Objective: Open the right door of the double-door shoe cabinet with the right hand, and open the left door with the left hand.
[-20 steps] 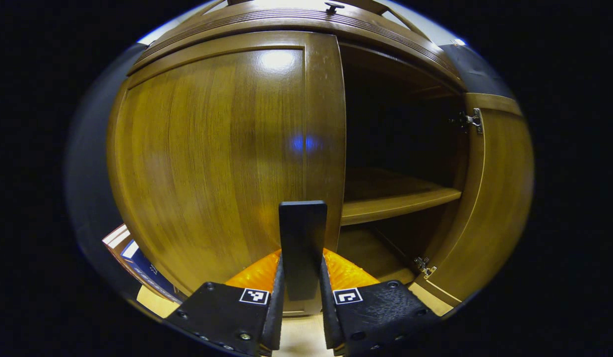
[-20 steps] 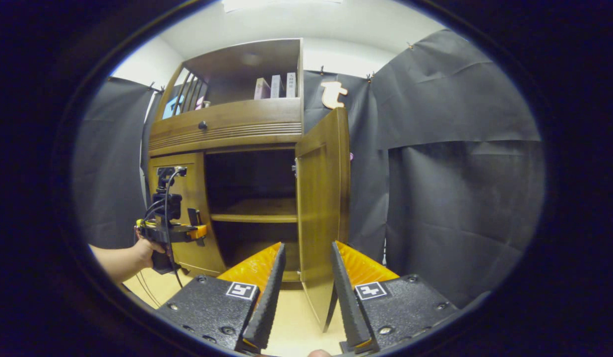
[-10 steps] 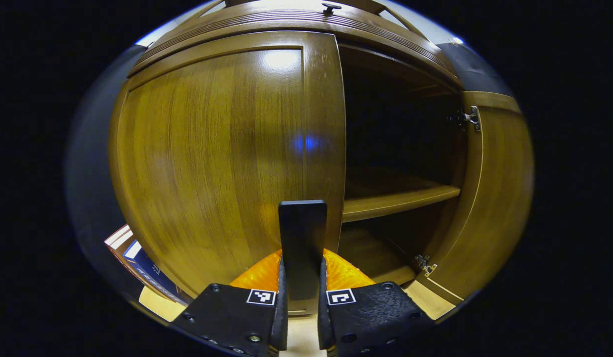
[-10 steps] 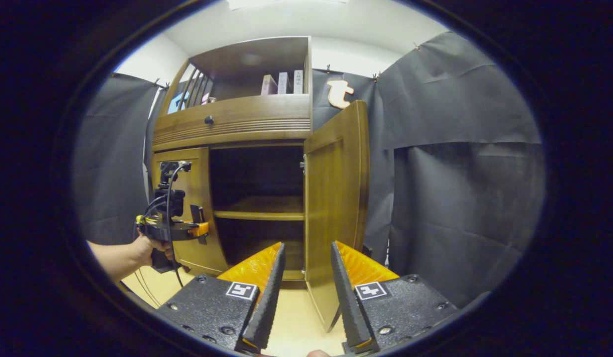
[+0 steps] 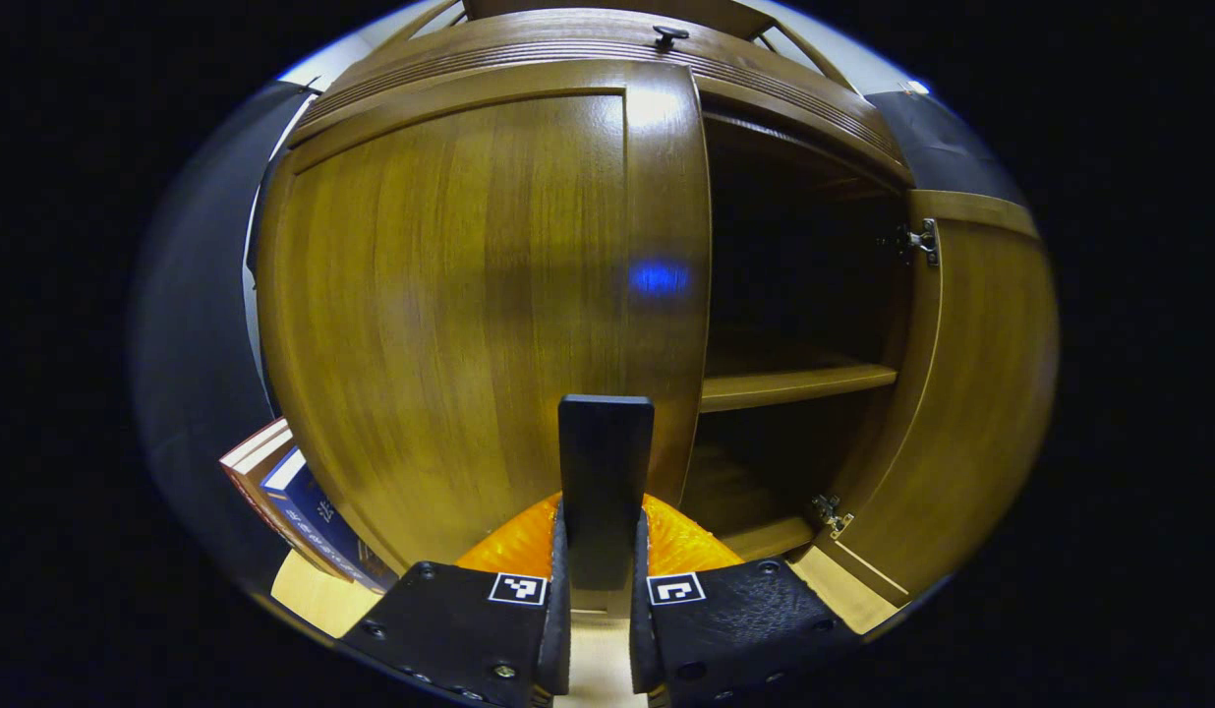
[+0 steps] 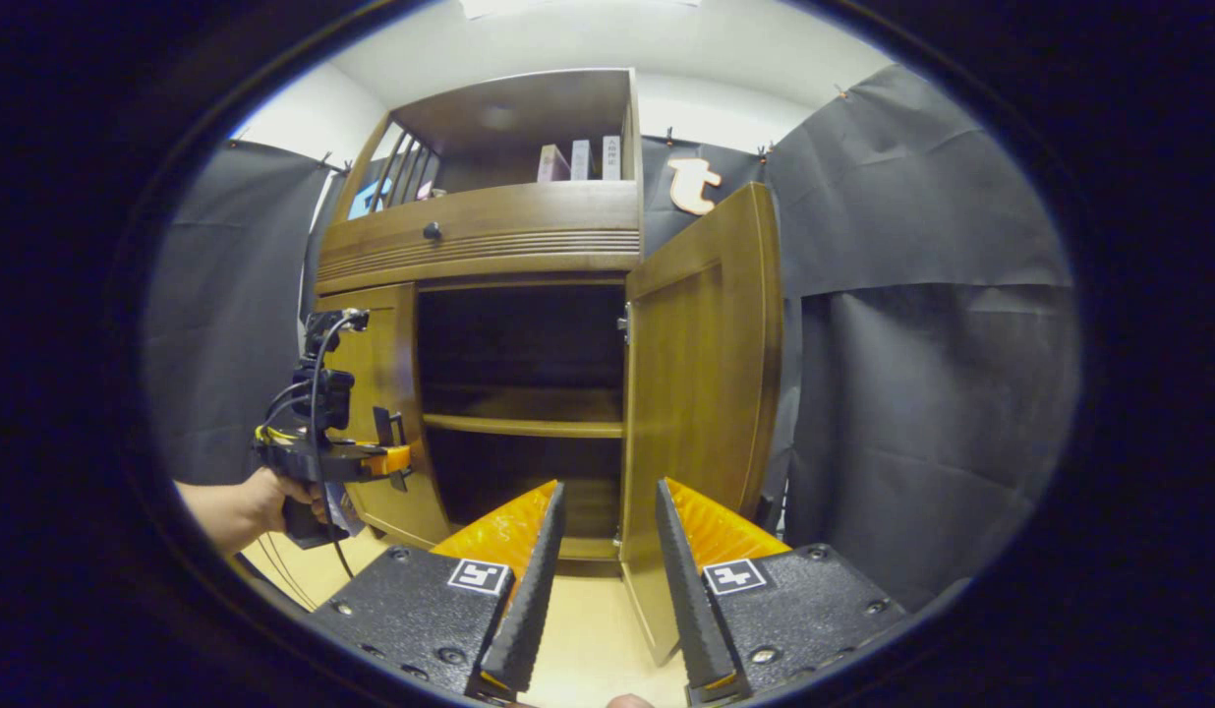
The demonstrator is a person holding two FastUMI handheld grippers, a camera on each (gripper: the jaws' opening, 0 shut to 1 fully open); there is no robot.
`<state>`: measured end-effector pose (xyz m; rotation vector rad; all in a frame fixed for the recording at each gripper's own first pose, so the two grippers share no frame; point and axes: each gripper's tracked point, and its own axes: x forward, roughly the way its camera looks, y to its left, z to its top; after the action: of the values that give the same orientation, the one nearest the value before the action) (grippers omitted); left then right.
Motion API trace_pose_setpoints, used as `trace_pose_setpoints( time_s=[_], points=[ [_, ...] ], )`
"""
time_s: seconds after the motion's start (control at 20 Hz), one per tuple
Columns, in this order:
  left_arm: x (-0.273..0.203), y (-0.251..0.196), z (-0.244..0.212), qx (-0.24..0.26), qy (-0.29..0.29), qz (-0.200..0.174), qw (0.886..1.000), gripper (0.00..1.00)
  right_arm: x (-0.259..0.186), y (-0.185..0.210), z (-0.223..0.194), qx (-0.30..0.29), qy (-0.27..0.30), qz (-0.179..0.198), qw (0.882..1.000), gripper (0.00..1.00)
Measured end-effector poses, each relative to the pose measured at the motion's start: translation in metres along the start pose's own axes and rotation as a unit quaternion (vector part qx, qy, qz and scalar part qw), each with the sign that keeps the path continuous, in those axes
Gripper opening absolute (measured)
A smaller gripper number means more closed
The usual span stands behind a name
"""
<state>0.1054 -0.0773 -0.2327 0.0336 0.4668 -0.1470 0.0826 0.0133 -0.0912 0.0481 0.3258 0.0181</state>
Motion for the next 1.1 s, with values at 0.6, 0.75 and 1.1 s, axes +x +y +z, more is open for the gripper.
trace_pose_setpoints(
  time_s=[0.6, 0.75, 1.1],
  points=[
    [-0.044, 0.013, -0.012, -0.014, 0.005, 0.009, 1.000, 0.23, 0.030, 0.017, 0.001, -0.006, 0.014, 0.031, 0.999, 0.60],
    [-0.053, 0.017, -0.015, -0.021, 0.005, 0.011, 1.000, 0.23, 0.033, 0.025, 0.000, -0.007, 0.015, 0.044, 0.999, 0.59],
    [-0.079, 0.028, -0.022, -0.039, 0.003, 0.027, 0.999, 0.23, 0.048, 0.054, 0.004, -0.017, 0.012, 0.083, 0.996, 0.59]
  ],
)
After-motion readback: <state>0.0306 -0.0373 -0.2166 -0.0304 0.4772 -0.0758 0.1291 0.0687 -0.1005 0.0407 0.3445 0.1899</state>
